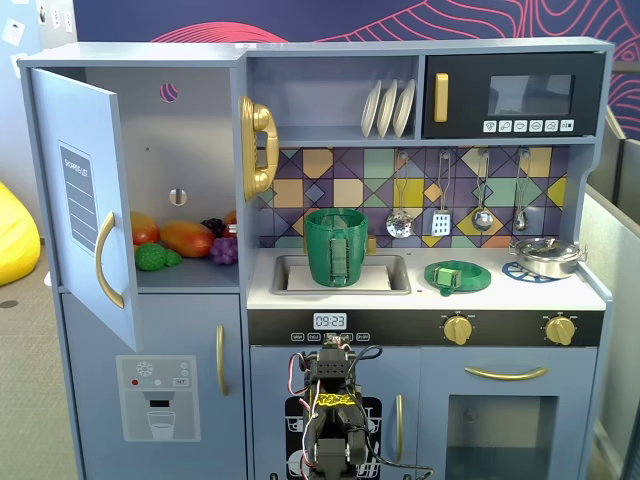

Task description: Take off the lid from the green recipient and place it on the counter

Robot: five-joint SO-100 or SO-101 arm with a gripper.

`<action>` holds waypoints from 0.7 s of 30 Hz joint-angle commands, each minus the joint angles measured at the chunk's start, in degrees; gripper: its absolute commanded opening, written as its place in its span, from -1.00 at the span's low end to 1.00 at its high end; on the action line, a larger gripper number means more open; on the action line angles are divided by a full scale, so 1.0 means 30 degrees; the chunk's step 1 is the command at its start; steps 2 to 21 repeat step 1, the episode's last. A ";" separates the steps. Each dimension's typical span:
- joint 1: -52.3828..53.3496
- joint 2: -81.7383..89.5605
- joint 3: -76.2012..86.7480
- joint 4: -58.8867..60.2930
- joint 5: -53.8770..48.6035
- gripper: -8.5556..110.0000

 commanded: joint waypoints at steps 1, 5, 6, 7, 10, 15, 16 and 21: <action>0.0234 -0.0117 -0.0029 0.3516 0.0703 -0.67; 0.0234 -0.0117 -0.0029 0.3516 0.0703 -0.67; 0.0234 -0.0117 -0.0029 0.3516 0.0703 -0.67; 0.0234 -0.0117 -0.0029 0.3516 0.0703 -0.67; 0.0234 -0.0117 -0.0029 0.3516 0.0703 -0.67; 0.0234 -0.0117 -0.0029 0.3516 0.0703 -0.67; 0.0234 -0.0117 -0.0029 0.3516 0.0703 -0.67; 0.0234 -0.0117 -0.0029 0.3516 0.0703 -0.67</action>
